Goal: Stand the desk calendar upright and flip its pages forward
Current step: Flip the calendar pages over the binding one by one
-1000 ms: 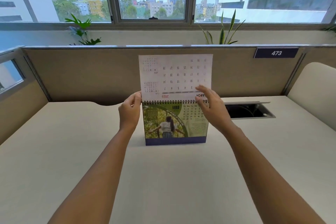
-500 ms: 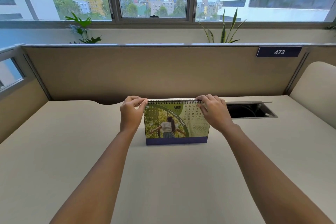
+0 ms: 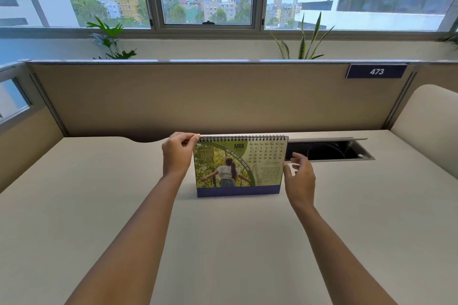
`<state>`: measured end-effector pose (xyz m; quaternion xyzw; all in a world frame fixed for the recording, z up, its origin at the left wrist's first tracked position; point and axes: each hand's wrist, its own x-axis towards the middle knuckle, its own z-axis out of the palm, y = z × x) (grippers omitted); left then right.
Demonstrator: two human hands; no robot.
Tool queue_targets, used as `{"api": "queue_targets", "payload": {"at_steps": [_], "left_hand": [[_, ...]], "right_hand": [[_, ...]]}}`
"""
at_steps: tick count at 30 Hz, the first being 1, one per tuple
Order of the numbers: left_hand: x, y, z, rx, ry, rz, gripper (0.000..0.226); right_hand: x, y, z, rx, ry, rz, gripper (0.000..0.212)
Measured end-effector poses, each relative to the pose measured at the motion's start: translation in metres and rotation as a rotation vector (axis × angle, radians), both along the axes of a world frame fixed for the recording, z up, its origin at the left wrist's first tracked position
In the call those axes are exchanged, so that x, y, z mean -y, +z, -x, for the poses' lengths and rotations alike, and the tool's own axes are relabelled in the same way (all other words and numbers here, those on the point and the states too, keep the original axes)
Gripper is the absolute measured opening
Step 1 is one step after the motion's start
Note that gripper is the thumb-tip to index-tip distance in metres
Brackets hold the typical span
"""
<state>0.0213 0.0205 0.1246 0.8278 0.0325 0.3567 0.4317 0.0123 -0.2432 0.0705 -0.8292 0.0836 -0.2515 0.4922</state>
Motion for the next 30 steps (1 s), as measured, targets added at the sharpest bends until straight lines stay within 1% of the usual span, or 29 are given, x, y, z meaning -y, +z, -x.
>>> {"api": "queue_targets", "payload": {"at_steps": [3,9,14,22,30], "left_hand": [[0.002,0.001,0.001,0.007,0.007,0.01,0.02],[0.003,0.0,0.003,0.002,0.013,0.04,0.022],[0.003,0.0,0.004,0.0,0.012,0.056,0.023],[0.005,0.0,0.004,0.006,0.025,0.057,0.023],[0.006,0.002,0.005,0.001,0.036,0.063,0.022]], "right_hand": [[0.0,-0.015,0.006,-0.081,0.023,0.032,0.036],[-0.004,-0.02,0.009,-0.093,0.052,0.037,0.029],[-0.005,-0.018,0.008,-0.098,0.078,-0.011,0.039],[-0.003,-0.016,0.011,-0.085,0.075,-0.027,0.031],[0.001,-0.01,0.016,-0.114,0.078,-0.143,0.023]]}}
